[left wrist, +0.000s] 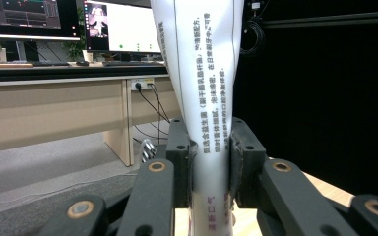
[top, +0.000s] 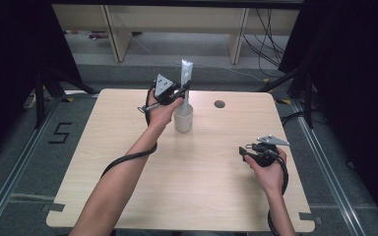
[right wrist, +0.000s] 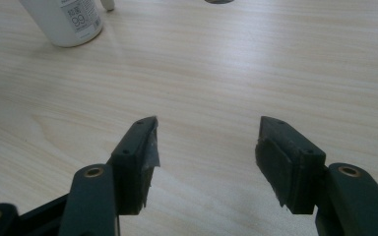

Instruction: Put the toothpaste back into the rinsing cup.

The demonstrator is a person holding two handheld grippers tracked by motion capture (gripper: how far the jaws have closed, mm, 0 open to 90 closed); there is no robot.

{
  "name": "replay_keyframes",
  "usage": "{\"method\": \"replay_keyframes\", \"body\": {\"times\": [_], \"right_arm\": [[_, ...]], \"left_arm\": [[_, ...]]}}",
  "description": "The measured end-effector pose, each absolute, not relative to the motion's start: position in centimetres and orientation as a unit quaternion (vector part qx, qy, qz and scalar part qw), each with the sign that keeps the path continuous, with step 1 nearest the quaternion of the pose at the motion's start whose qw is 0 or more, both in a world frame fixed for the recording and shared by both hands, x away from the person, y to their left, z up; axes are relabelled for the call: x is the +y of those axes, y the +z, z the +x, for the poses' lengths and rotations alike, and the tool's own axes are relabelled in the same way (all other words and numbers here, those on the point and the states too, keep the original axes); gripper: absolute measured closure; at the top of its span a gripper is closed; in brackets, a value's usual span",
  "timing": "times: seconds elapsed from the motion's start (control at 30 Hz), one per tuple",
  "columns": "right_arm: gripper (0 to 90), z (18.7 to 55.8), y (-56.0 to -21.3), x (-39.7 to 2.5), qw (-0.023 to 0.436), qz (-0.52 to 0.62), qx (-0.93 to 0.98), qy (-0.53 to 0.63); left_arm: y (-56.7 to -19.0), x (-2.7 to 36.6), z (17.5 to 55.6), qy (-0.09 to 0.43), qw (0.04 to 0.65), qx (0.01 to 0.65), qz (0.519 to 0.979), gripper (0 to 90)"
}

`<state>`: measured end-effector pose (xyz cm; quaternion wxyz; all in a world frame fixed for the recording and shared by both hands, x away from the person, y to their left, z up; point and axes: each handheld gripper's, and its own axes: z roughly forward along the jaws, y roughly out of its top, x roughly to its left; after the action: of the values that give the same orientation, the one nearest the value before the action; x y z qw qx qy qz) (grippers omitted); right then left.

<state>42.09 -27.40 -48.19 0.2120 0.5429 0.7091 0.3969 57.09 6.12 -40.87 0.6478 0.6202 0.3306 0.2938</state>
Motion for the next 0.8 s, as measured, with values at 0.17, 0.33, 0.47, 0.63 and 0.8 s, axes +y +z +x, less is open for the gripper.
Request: {"method": "replay_keyframes", "body": {"times": [0.17, 0.33, 0.47, 0.63, 0.8], "right_arm": [[41.6, 42.2, -48.3, -27.6, 0.216, 0.532, 0.716, 0.396], [41.6, 42.3, -48.3, -27.6, 0.213, 0.532, 0.716, 0.399], [41.6, 42.2, -48.2, -27.7, 0.223, 0.533, 0.717, 0.390], [41.6, 42.0, -48.2, -27.4, 0.206, 0.548, 0.711, 0.390], [41.6, 42.2, -48.4, -27.3, 0.207, 0.547, 0.707, 0.398]], "left_arm": [[-41.2, 6.0, 57.1, 0.293, 0.647, 0.331, 0.621, 74.2], [-41.5, 6.0, 57.2, 0.292, 0.646, 0.333, 0.622, 74.2], [-41.7, 5.9, 57.2, 0.291, 0.643, 0.334, 0.624, 74.2], [-42.1, 6.0, 57.2, 0.289, 0.640, 0.337, 0.627, 74.1], [-42.3, 6.0, 57.3, 0.289, 0.640, 0.338, 0.627, 74.1]]}}
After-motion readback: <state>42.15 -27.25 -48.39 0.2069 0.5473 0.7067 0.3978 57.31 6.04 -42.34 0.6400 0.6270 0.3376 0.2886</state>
